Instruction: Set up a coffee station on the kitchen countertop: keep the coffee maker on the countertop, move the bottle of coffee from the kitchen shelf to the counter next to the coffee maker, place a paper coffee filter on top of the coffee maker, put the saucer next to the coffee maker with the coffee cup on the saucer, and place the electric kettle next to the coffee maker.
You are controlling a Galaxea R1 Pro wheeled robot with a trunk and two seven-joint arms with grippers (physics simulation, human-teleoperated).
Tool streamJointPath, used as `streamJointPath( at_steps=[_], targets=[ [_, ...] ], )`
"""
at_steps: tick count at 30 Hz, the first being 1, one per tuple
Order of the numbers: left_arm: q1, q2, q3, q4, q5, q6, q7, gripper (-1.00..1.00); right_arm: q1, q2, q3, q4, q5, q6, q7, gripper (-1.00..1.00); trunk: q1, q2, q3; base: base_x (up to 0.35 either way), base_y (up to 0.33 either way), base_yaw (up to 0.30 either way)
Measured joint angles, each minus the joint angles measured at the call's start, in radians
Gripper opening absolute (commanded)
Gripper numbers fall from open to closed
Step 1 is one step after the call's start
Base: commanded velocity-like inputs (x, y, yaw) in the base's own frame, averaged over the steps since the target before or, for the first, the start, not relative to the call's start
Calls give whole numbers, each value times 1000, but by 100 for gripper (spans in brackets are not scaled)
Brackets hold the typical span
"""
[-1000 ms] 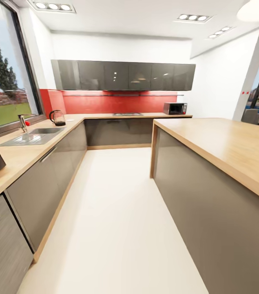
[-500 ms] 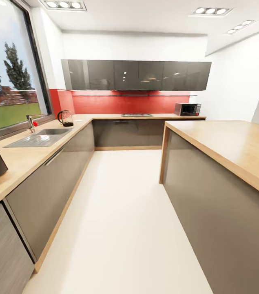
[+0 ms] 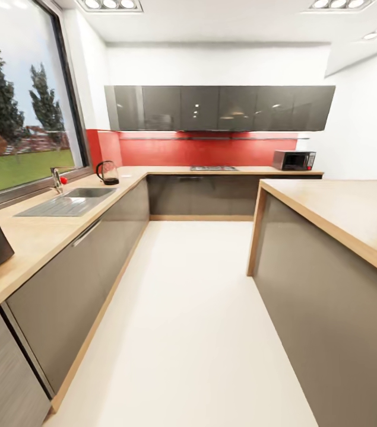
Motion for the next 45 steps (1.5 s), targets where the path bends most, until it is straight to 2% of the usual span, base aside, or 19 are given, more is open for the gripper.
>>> streamJointPath(
  at_steps=[20, 35, 45],
  targets=[
    [0, 0, 0, -1, 0, 0, 0, 100, 0, 0, 0, 0, 0, 0, -1, 100, 0, 0, 0, 304, 0, 240],
    [0, 0, 1, 0, 0, -2, 0, 100, 0, 0, 0, 0, 0, 0, -1, 100, 1, 0, 0, 34, 0, 240],
    [0, 0, 0, -1, -1, -5, 1, 100, 0, 0, 0, 0, 0, 0, 1, 100, 0, 0, 0, 186, -133, 32]
  ],
)
